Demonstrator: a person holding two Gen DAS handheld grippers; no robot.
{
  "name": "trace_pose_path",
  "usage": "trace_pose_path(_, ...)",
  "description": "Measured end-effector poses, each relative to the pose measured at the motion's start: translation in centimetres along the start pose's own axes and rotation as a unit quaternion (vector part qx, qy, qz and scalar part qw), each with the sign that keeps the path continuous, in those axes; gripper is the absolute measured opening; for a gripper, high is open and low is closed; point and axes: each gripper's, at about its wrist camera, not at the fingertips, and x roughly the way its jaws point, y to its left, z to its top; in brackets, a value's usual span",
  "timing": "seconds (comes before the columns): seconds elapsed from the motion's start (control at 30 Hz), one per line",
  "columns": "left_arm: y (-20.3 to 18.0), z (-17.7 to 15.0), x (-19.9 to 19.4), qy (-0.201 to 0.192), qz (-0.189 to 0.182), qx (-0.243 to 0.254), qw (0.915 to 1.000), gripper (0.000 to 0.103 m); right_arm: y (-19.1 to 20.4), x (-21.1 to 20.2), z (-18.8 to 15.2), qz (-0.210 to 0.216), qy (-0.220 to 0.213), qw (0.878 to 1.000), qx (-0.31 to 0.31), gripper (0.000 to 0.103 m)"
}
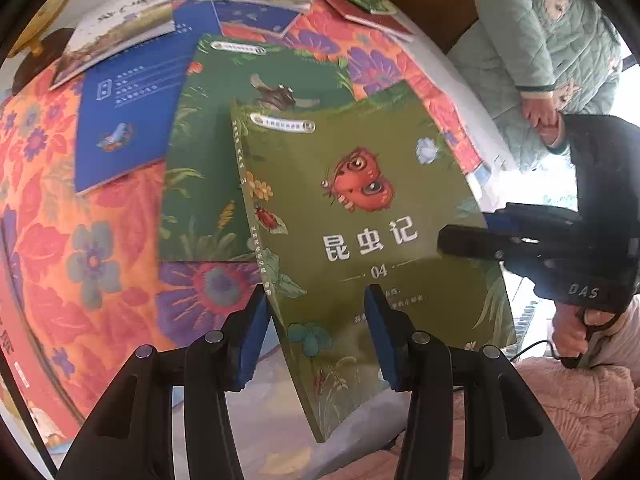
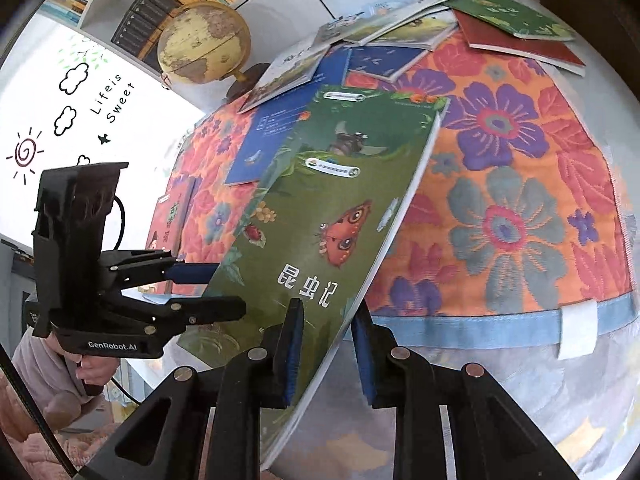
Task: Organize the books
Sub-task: 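Carry the butterfly book with both tools toward the stacked books, then lower the butterfly book onto the red book and open both tools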
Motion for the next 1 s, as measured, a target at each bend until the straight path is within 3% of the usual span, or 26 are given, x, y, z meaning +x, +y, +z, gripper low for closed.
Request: trace_pose_path(1.0,14.4,-6.9,-12.8,-0.099,0.027,-0.031,0.9942,0.044,18.9,7.1,3.5,0.012,-0.013,0.996,-0.086,0.025)
